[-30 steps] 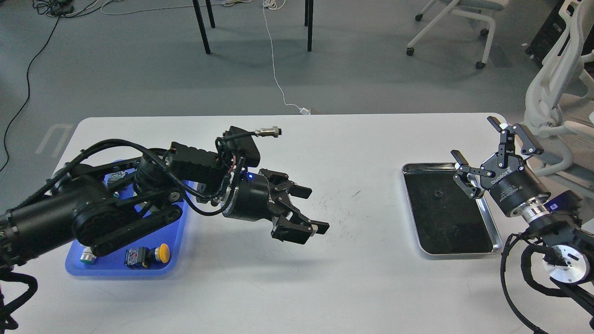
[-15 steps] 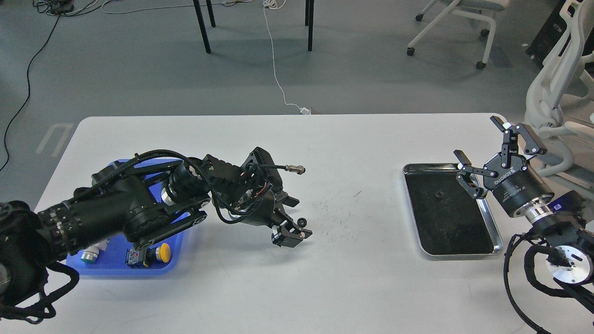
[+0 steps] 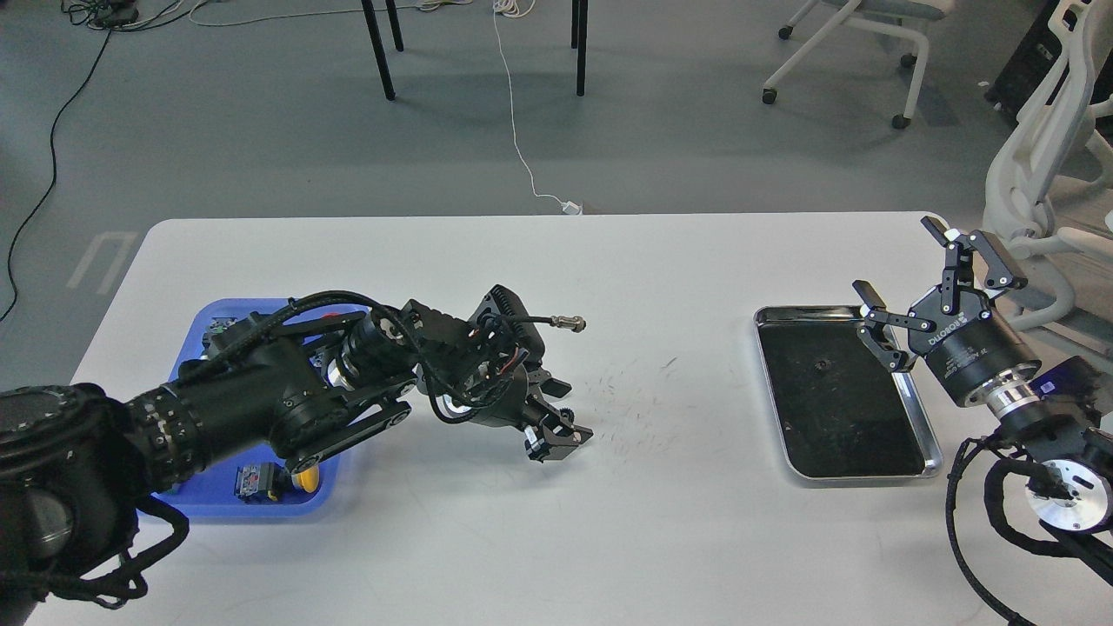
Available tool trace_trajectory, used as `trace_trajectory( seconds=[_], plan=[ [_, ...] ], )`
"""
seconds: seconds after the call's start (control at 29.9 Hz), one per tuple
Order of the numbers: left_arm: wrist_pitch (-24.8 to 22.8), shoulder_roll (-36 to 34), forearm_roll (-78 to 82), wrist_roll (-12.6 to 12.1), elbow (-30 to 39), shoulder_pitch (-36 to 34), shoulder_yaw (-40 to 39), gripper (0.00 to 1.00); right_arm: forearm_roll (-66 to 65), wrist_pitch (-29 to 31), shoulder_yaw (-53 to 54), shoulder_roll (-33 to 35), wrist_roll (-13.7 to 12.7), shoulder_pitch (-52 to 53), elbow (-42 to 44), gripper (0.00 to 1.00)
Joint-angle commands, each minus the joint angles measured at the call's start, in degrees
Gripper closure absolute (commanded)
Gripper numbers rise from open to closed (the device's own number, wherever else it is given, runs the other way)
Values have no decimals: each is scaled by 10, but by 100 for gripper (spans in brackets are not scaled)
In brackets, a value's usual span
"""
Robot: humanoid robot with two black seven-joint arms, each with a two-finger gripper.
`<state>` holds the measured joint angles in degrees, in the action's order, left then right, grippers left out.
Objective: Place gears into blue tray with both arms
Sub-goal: 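Close the left gripper on the black gear and lift it, then carry the gear to the blue tray and place it onto a part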
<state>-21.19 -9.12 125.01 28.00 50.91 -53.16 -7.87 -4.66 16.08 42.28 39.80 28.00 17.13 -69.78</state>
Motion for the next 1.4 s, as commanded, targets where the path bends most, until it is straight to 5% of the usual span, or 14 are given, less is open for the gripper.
trace_trajectory(
  seconds=[0.0, 0.3, 0.4, 0.57, 0.9, 1.14, 1.37],
  plan=[
    [3, -1, 0, 0, -2, 1, 3, 55, 0, 0, 0, 0, 0, 0, 0, 1],
    [4, 0, 0, 0, -11, 1, 4, 87, 0, -1, 0, 1, 0, 0, -1, 1],
    [16, -7, 0, 0, -10, 2, 4, 91, 0, -1, 0, 1, 0, 1, -1, 1],
    [19, -28, 0, 0, 18, -18, -2, 90, 0, -1, 3, 1, 0, 1, -1, 1],
    [11, -319, -61, 0, 218, -67, 1, 89, -2, 0, 5, -1, 0, 1, -2, 1],
    [26, -461, -64, 0, 211, 36, 2, 89, -2, 0, 4, -4, 0, 2, -2, 1],
    [80, -477, -62, 0, 175, 104, 1, 87, -3, 0, 4, -7, 0, 3, -2, 1]
  ],
)
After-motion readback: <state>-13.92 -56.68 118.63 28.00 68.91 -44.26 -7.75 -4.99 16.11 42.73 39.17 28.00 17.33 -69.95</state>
